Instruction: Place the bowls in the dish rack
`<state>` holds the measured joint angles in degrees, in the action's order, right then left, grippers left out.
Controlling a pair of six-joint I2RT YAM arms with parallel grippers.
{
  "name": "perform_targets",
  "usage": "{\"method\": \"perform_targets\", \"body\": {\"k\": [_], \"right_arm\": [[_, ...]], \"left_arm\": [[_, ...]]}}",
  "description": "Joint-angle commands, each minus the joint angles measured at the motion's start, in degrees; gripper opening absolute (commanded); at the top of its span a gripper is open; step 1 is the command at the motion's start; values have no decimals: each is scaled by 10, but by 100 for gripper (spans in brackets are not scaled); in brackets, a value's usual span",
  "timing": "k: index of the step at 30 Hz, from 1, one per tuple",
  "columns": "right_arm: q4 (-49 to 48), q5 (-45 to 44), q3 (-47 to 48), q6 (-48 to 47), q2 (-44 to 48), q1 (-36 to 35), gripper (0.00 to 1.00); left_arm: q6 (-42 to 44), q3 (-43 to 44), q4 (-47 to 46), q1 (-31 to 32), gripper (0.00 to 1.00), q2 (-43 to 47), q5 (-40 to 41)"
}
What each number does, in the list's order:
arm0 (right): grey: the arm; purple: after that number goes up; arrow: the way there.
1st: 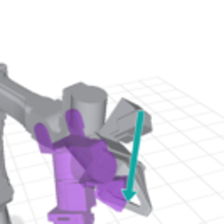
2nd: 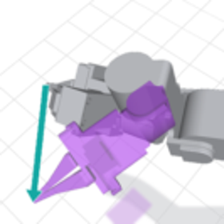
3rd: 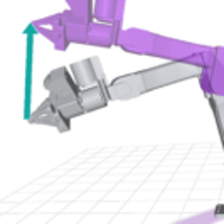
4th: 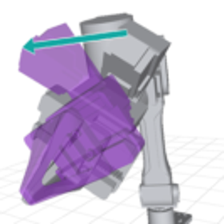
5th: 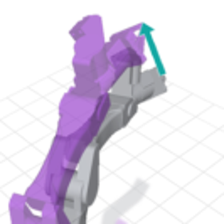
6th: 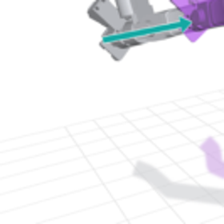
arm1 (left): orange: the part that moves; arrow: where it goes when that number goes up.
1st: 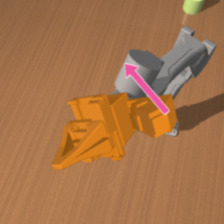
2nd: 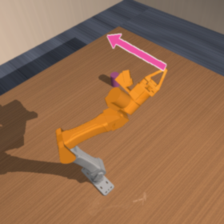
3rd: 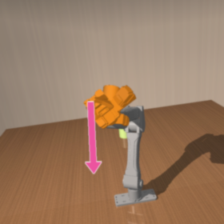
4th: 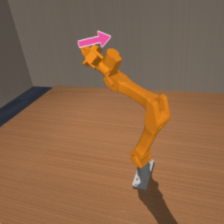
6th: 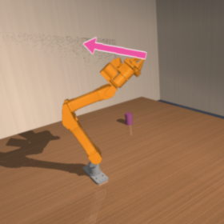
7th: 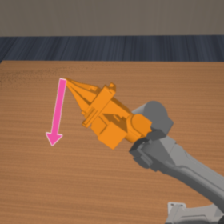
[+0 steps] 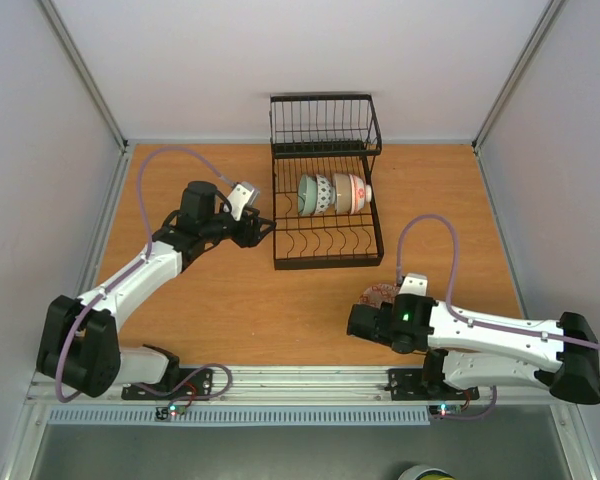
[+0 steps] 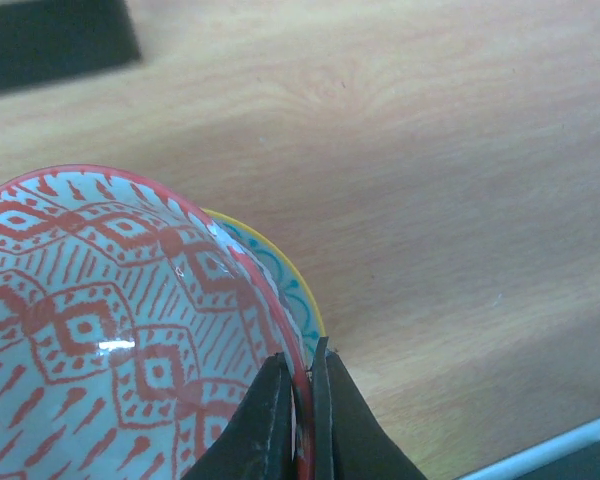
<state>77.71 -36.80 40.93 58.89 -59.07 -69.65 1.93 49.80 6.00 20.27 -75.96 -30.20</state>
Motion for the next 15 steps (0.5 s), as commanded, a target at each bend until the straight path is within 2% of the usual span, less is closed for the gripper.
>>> {"method": "perform_targets", "body": {"k": [1, 4, 6, 11, 15], "right_arm": [[64, -72, 68, 1, 19, -24, 1], [67, -92, 102, -33, 25, -29, 1], [23, -105, 120, -84, 18, -29, 1], [-57, -134, 198, -212, -68, -20, 1], [-158, -112, 227, -336, -123, 25, 1]], "left_arm": [[6, 5, -11, -1, 65, 23, -12], [8, 6, -9, -1, 65, 26, -18], [8, 6, -6, 0, 65, 28, -26], [13, 10, 4, 5, 65, 30, -40], [17, 9, 9, 8, 65, 35, -43]]}}
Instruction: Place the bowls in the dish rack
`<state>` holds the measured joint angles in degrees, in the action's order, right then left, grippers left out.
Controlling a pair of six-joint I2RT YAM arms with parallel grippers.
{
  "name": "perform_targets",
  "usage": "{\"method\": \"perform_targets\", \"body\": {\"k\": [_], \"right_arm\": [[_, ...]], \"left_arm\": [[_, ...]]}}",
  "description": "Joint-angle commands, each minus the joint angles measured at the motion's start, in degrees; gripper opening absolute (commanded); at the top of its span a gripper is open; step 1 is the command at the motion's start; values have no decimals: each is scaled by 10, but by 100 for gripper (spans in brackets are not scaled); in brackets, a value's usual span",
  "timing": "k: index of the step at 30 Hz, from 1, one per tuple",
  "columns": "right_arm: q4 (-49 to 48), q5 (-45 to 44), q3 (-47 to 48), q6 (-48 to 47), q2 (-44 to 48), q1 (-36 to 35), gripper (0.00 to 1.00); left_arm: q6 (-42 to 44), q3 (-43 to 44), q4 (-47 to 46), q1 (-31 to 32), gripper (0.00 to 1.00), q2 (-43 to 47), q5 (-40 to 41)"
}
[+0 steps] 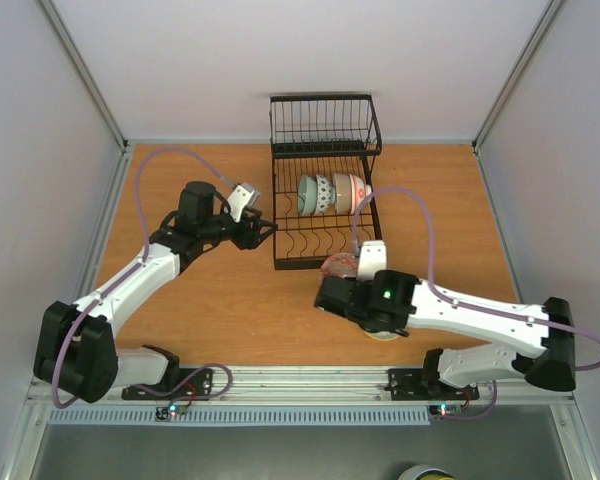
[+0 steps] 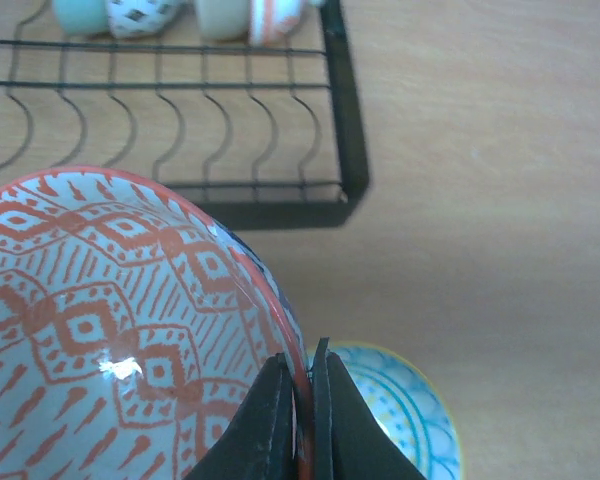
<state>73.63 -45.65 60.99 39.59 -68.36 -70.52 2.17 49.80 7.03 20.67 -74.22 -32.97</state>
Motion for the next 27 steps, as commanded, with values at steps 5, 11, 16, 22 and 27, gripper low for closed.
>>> {"method": "perform_targets", "body": {"k": [5, 11, 16, 22, 27], "right_arm": [[-273, 80, 17, -273, -38, 120, 1], [-343, 142, 84, -350, -125, 152, 1], [-374, 177, 154, -385, -205, 164, 2], [-383, 191, 198, -408, -227, 164, 1], [-381, 188, 197, -410, -208, 164, 1]], "left_arm": [[22, 8, 0, 8, 65, 23, -15], [24, 10, 2, 13, 65, 13, -15], [30, 11, 8, 20, 65, 8, -10], [36, 12, 10, 27, 65, 6, -4], [41, 17, 16, 32, 65, -7, 3]]}}
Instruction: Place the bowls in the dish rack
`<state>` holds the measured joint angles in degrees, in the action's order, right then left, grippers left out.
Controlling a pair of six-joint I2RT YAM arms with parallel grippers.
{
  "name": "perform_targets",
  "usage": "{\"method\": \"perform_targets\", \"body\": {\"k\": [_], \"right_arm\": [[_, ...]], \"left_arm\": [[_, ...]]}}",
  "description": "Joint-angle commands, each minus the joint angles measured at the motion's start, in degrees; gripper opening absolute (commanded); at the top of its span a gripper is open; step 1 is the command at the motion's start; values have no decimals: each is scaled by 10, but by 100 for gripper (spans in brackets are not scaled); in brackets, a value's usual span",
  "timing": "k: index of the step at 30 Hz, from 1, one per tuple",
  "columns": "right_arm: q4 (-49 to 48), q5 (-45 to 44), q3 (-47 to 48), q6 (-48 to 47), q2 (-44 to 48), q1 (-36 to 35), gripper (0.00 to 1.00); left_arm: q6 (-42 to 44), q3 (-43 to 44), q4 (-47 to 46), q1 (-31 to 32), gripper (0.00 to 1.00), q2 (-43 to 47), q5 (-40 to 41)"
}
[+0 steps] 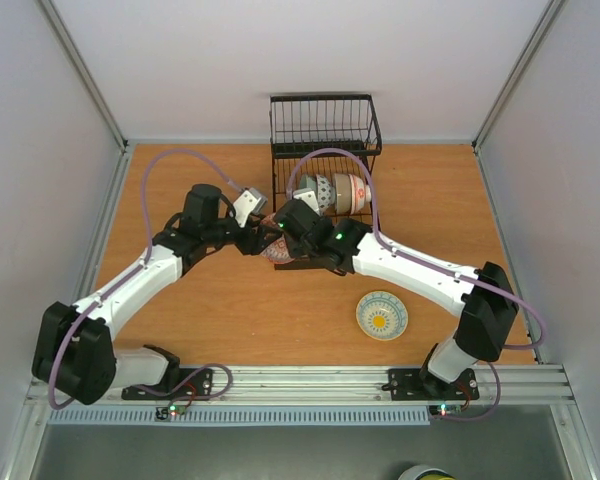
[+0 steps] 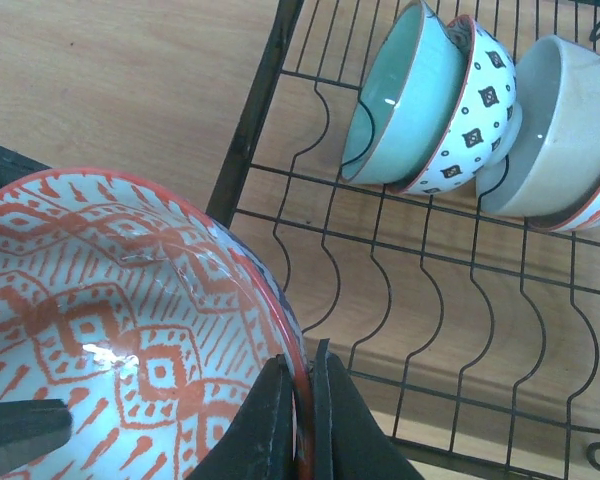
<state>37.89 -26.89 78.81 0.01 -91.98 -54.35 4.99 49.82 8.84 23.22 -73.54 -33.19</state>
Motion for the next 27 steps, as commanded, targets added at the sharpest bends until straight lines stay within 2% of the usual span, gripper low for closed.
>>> {"method": "perform_targets", "body": {"k": [1, 5, 6, 8, 10, 20, 22, 24, 27], "right_arm": [[-24, -2, 18, -15, 33, 2, 1], [-31, -9, 5, -20, 49, 2, 1], [-34, -15, 3, -22, 51, 2, 1], [-35, -22, 1, -24, 54, 2, 1], [-38, -22, 0, -27, 56, 2, 1], [-47, -15, -12, -28, 60, 3, 1], [-59, -1, -30, -26, 71, 5, 4], [-79, 33, -56, -20, 93, 12, 15], [-109, 101, -91, -13, 118, 34, 39]], "left_arm": [[13, 18, 0, 9, 65, -15, 9], [18, 21, 3, 12, 63, -22, 12], [21, 23, 7, 14, 52, -25, 8], [28, 28, 15, 19, 23, -31, 8], [34, 32, 22, 21, 2, -37, 10], [45, 32, 25, 30, 0, -46, 8], [48, 28, 20, 30, 1, -44, 1], [50, 22, 13, 30, 1, -38, -2], [51, 11, -2, 29, 0, -26, -2]]}}
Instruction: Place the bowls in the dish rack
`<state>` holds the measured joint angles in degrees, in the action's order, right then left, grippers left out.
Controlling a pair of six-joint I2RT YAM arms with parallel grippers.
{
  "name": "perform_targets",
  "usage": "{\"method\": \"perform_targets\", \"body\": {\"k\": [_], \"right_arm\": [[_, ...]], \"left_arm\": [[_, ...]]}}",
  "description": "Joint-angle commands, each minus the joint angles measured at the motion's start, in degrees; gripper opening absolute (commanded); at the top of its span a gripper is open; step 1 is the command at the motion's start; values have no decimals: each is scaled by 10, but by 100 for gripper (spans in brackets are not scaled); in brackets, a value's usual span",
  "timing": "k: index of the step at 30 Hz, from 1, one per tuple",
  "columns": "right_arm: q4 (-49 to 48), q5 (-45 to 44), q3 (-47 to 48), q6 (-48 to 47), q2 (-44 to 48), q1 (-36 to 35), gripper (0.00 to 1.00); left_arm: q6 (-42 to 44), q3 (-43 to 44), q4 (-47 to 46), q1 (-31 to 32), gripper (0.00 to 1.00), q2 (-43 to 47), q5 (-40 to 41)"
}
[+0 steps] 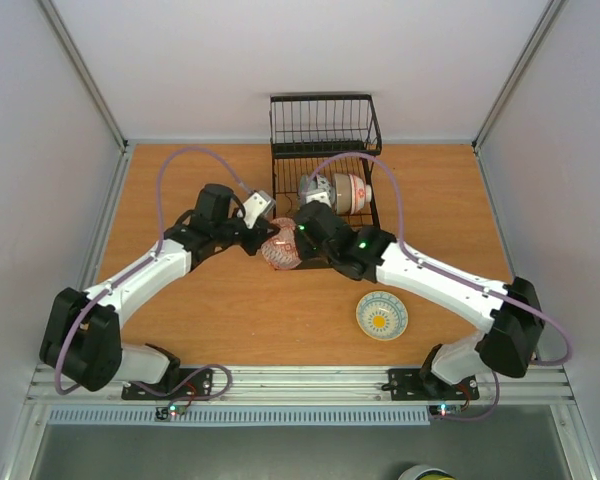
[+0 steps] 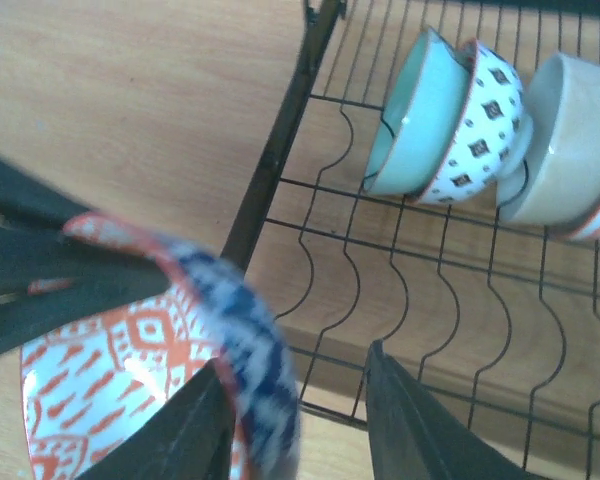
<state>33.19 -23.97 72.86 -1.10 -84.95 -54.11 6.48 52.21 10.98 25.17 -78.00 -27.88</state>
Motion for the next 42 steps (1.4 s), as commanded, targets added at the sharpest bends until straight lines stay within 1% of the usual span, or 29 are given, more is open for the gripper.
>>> {"method": "perform_targets", "body": {"k": [1, 4, 8, 11, 14, 17, 23, 28, 36, 38, 42], "right_arm": [[-70, 97, -40, 2, 52, 38, 44], [-95, 179, -64, 9, 59, 63, 56], [-143, 289, -96, 10, 67, 83, 66], [-180, 363, -124, 35, 76, 93, 77], [-218, 414, -162, 47, 85, 101, 83], [-259, 443, -203, 59, 102, 106, 85], [-361, 473, -272, 76, 138, 115, 85], [-410, 494, -295, 83, 150, 117, 85], [-458, 506, -298, 93, 145, 119, 82], [-469, 513, -298, 98, 140, 119, 78], [-491, 533, -301, 110, 138, 120, 59]], "left_arm": [[36, -18, -31, 9, 0, 25, -56], [36, -26, -43, 9, 0, 36, -57], [38, -28, -48, 6, 0, 37, -52], [37, -28, -50, 2, 0, 37, -55], [34, -28, -52, -5, 1, 37, -65], [27, -29, -57, -14, 0, 39, -90], [5, -29, -69, -38, 1, 33, -166], [-21, -30, -90, -51, 1, 15, -250], [-27, -33, -100, -51, 1, 10, -299], [-28, -34, -102, -51, 0, 12, -300], [-29, -34, -101, -51, 0, 14, -291]]}}
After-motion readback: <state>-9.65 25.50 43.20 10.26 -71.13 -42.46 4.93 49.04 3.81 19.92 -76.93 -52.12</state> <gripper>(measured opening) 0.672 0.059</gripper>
